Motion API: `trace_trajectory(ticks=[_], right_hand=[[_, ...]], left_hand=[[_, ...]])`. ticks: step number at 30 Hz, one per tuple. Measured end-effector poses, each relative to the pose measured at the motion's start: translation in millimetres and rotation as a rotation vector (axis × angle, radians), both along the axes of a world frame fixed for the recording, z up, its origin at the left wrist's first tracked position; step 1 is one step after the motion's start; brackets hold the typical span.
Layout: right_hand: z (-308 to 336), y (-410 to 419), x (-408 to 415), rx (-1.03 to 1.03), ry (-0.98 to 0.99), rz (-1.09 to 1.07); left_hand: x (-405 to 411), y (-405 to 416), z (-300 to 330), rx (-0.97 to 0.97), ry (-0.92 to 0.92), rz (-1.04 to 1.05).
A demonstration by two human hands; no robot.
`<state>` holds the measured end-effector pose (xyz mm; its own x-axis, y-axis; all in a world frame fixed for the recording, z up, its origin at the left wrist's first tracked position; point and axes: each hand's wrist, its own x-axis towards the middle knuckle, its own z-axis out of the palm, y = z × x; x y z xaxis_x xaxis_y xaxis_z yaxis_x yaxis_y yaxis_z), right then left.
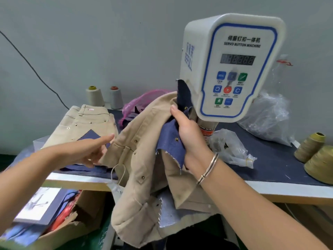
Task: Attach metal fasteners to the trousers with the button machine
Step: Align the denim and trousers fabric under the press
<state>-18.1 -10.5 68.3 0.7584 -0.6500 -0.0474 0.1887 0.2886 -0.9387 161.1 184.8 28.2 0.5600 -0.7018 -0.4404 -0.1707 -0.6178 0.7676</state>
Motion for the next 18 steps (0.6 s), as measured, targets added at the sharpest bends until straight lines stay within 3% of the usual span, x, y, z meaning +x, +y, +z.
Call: trace_trajectory(ticks=[4, 6, 11, 18], right_hand=[[-2, 8, 7, 0.005, -0.007, -0.021], [-2, 11, 8, -0.004, -0.031, -0.046], [-3, 8, -3, -0.011, -0.024, 0.080], [-3, 11, -9, -0.035, -0.079, -0.026]], left_hand=[[2, 25, -7, 0.216, 0.264, -0.151], [-6, 21, -10, 0.098, 0.285, -0.121], [-24, -7, -12, -0.283, 0.103, 0.202], [-42, -34, -8, -0.348, 0.394, 0.352]])
